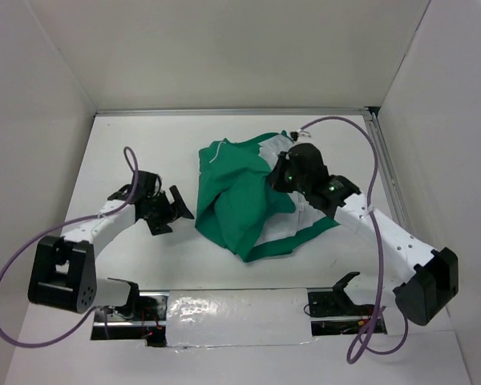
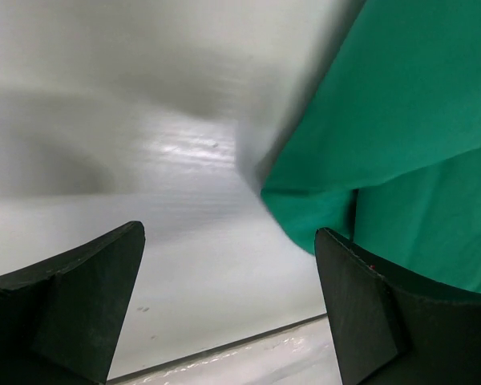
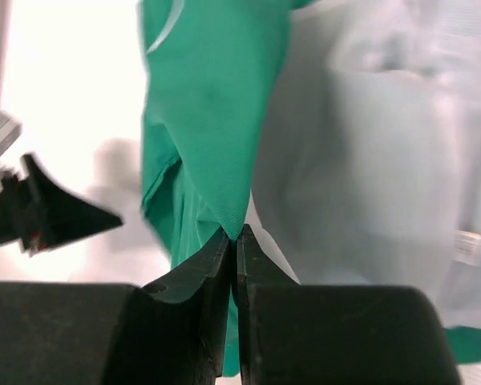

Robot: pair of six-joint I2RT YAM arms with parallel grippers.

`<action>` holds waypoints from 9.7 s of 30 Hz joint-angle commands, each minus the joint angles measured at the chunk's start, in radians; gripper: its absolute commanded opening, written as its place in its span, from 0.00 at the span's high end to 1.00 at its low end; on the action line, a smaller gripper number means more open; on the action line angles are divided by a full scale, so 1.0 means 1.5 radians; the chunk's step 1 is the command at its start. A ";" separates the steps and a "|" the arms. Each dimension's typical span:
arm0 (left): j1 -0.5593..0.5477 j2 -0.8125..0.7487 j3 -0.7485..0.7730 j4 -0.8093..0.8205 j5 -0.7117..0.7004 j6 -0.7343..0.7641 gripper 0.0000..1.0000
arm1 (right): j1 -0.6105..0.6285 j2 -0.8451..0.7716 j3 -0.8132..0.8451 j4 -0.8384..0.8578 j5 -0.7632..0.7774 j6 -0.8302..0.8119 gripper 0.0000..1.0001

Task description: Zip up the jacket

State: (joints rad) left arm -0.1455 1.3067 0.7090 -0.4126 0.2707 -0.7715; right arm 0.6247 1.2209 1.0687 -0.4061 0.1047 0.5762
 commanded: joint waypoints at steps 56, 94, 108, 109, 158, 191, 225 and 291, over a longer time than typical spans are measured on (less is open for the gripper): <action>-0.162 -0.063 0.151 -0.113 -0.026 0.031 0.01 | -0.036 0.093 -0.048 -0.019 -0.033 0.064 0.03; -0.585 0.048 0.250 -0.548 -0.431 -0.363 0.97 | -0.278 0.209 -0.204 0.074 -0.117 0.136 0.08; -0.597 -0.288 0.000 -0.373 -0.258 -0.326 0.72 | -0.187 0.102 -0.127 -0.001 0.011 0.063 0.06; -0.599 -0.276 0.000 -0.393 -0.259 -0.370 0.52 | -0.181 0.088 -0.119 -0.014 0.044 0.063 0.05; -0.022 0.245 0.167 0.100 0.068 0.000 0.01 | -0.058 -0.079 -0.130 0.049 0.105 -0.149 1.00; -0.046 -0.018 -0.003 0.054 0.062 -0.010 0.01 | 0.029 -0.204 -0.290 0.023 -0.056 -0.003 0.00; 0.001 0.239 0.126 0.065 0.068 -0.002 0.01 | -0.101 -0.033 -0.022 -0.227 0.400 0.014 1.00; -0.162 -0.193 -0.086 0.008 -0.041 -0.111 0.01 | 0.187 0.327 0.124 -0.097 0.135 0.006 0.25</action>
State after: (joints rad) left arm -0.3916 1.0882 0.6029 -0.3847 0.2279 -0.9092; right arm 0.8951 1.6165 1.1862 -0.5034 0.3004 0.5533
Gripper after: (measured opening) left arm 0.993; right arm 0.749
